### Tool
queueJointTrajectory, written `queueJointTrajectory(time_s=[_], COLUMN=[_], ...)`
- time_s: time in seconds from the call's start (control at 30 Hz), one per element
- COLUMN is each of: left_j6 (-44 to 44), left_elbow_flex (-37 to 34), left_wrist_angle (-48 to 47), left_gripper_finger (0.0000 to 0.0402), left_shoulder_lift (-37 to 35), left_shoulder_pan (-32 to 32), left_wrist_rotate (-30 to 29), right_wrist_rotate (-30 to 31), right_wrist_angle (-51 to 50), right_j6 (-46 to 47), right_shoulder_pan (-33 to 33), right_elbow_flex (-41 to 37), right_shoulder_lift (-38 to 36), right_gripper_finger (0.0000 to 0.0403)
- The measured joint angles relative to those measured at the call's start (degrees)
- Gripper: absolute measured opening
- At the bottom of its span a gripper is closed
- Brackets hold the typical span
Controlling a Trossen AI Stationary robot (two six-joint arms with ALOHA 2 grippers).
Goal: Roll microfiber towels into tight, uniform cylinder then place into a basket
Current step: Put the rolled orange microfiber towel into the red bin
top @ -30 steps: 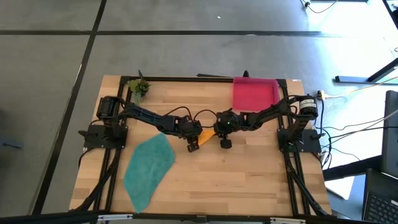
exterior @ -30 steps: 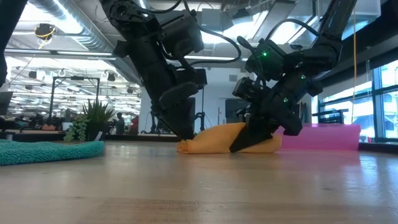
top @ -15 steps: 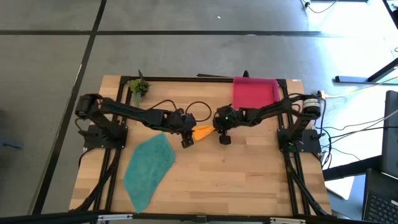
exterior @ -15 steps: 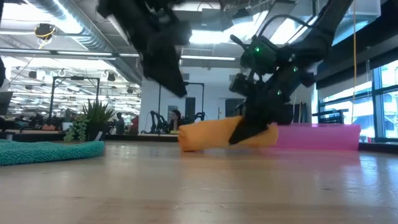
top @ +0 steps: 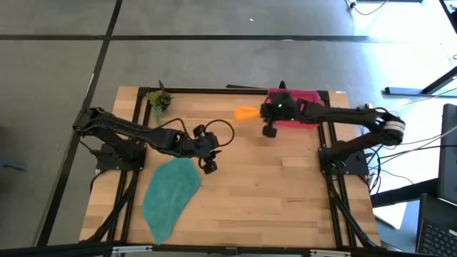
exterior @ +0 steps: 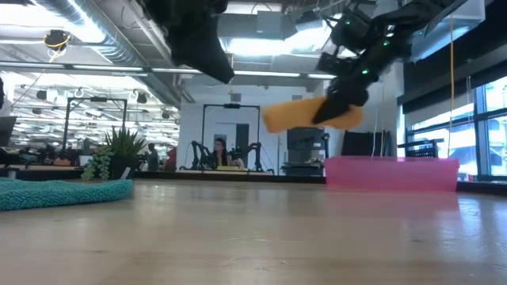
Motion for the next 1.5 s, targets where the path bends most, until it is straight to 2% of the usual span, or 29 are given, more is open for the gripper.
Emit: queueJointTrajectory(time_s=[0.3, 0.77, 1.0, 1.17, 1.37, 1.5], left_j6=[-0.1, -0.1, 0.0, 0.0, 0.0, 0.5], left_elbow_flex=[0.0, 0.0, 0.0, 0.0, 0.0, 0.0], left_wrist_angle=[-0.2, -0.2, -0.2, -0.2, -0.2, -0.2], left_gripper_finger=[0.0095, 0.0095, 0.0095, 0.0095, 0.0095, 0.0095], left_shoulder_lift=[0.0, 0.0, 0.0, 0.0, 0.0, 0.0], left_shoulder_pan=[-0.5, -0.5, -0.5, -0.5, -0.5, -0.5], left_wrist_rotate=[0.0, 0.0, 0.0, 0.0, 0.0, 0.0], right_wrist_rotate=[1.8, 2.0, 4.2, 3.4, 3.4, 3.7], right_wrist_angle=[-6.1, -5.2, -2.9, 1.8, 4.0, 4.5], right_j6=[-0.7, -0.8, -0.8, -1.9, -3.5, -4.8], right_shoulder_pan=[-11.3, -26.5, -29.6, -29.7, -29.7, -29.8], right_elbow_flex=[-3.5, -10.1, -13.1, -14.6, -14.4, -11.6], right_shoulder_lift=[-7.6, -7.6, -7.6, -7.1, -1.9, 2.7], right_gripper_finger=[0.0032, 0.0031, 0.0035, 0.0031, 0.0033, 0.0032])
